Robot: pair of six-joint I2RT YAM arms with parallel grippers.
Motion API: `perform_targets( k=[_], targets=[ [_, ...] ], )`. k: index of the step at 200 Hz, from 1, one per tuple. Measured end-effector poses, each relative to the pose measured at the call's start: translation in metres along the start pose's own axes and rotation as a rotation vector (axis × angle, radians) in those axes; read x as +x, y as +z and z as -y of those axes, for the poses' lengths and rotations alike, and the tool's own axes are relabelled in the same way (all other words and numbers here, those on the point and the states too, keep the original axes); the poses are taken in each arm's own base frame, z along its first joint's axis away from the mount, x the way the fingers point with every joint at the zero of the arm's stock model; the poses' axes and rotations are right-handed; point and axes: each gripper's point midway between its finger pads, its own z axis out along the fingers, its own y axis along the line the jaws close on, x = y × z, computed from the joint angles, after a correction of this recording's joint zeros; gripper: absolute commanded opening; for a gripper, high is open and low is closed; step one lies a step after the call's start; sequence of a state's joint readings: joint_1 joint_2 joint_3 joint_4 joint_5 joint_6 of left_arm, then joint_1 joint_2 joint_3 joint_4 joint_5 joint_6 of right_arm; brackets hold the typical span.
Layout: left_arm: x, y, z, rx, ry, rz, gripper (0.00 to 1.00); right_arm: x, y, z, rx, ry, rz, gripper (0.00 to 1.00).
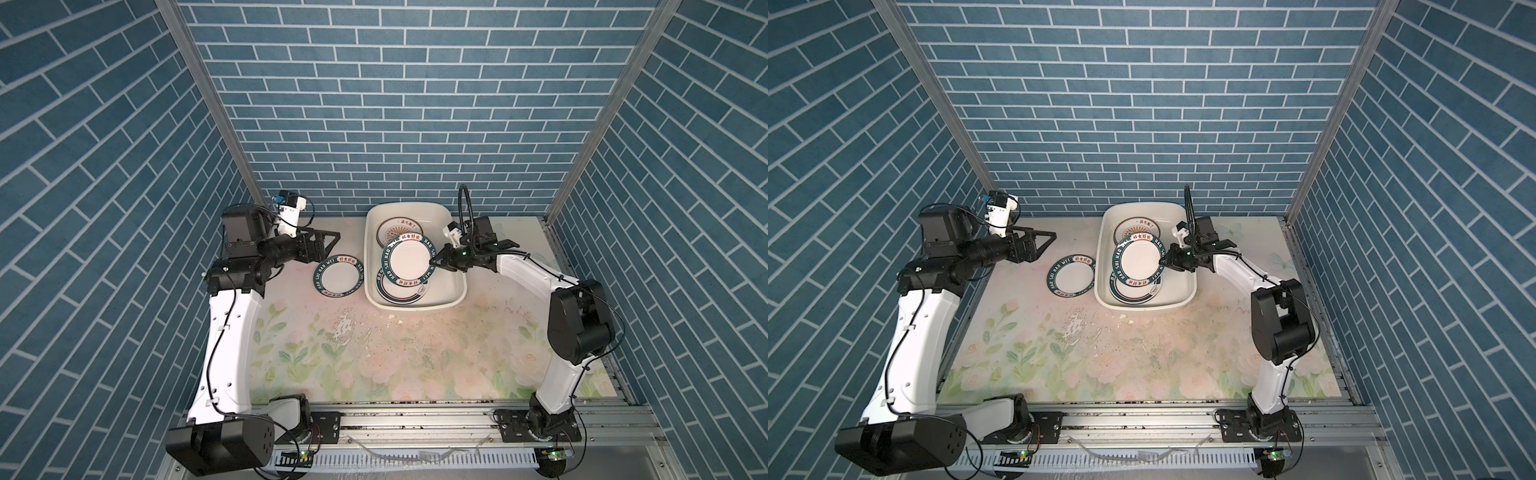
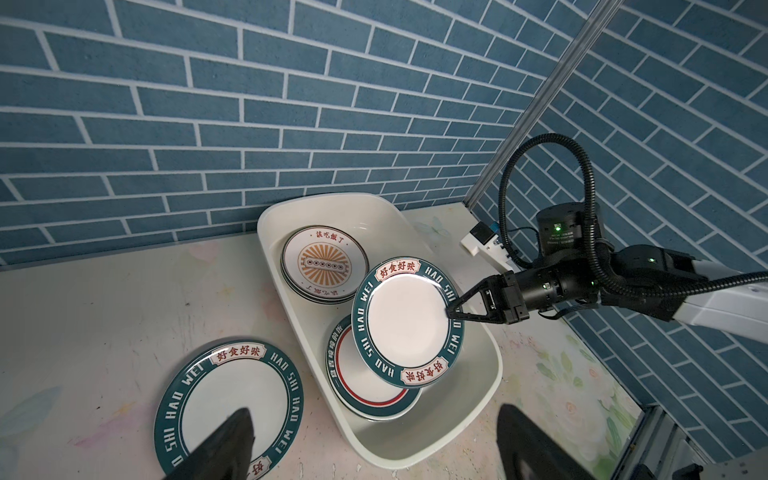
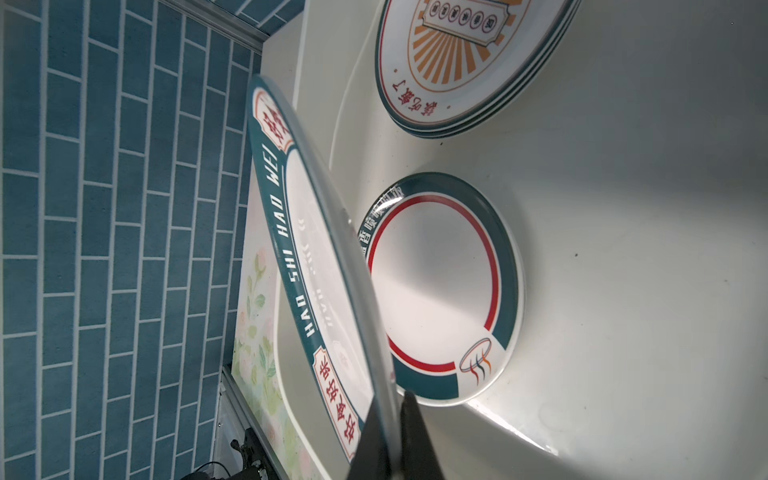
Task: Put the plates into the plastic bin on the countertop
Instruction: 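Lower the green-rimmed plate into the bin onto the stacked plates with the right gripper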
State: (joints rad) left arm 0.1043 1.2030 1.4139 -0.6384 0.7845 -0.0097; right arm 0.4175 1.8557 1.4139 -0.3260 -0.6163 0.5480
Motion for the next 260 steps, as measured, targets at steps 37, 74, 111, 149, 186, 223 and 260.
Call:
perform_targets(
  k=[37,74,111,149,186,223,260],
  targets=[
    [0.001,0.001,0.002,0.02,-0.015,-0.006,0.93,0.011,0.015,0.019,0.043,0.051,-0.072,0.0],
    [0.001,0.001,0.007,0.047,-0.033,-0.007,0.93,0.007,0.021,0.022,0.053,0.057,-0.092,0.0],
    [0.002,0.003,0.006,0.052,-0.044,-0.012,0.92,0.007,0.023,0.024,0.06,0.055,-0.106,0.0],
    [0.003,0.004,0.004,0.052,-0.052,-0.015,0.93,0.009,0.027,0.028,0.066,0.07,-0.126,0.0],
    [0.003,0.004,0.005,0.055,-0.057,-0.014,0.93,0.01,0.033,0.033,0.071,0.079,-0.137,0.0],
    [0.002,0.004,0.005,0.057,-0.056,-0.011,0.93,0.013,0.034,0.035,0.076,0.087,-0.147,0.0],
    [0.002,0.004,0.005,0.057,-0.056,-0.01,0.93,0.012,0.038,0.036,0.07,0.093,-0.158,0.0]
  ],
)
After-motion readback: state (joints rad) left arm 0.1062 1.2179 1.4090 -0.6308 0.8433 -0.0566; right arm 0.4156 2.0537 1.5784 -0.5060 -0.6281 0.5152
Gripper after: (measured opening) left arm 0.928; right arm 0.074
